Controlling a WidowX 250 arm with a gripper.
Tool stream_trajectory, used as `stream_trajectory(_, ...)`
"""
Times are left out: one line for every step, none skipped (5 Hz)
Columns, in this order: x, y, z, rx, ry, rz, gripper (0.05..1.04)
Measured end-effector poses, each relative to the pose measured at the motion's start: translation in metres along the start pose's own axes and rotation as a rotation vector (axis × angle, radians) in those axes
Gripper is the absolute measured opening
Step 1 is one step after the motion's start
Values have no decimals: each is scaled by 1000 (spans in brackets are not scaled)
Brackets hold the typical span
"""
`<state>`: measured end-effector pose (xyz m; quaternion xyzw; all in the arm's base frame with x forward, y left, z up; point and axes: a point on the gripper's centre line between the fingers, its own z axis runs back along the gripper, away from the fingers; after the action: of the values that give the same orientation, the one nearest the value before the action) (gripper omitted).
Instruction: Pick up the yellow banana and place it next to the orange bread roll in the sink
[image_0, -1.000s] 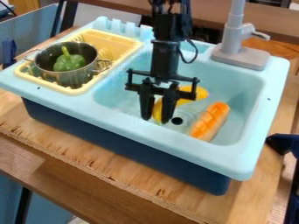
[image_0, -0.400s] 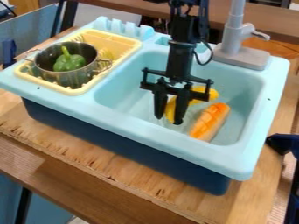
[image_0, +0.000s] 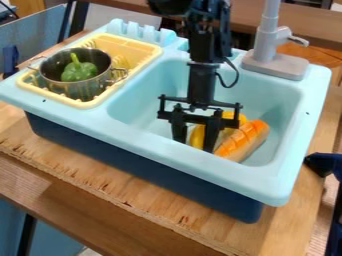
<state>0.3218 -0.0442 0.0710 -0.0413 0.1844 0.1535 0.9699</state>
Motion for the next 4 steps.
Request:
stream_trajectory(-7,4,10,-17,-33,22,967)
stream_trajectory(-17,7,27,-19,-86,41,1002)
stream_trajectory(-32,6,60,19,-163,3,999)
stream_trajectory(-46,-4,94,118,-211,-92,999)
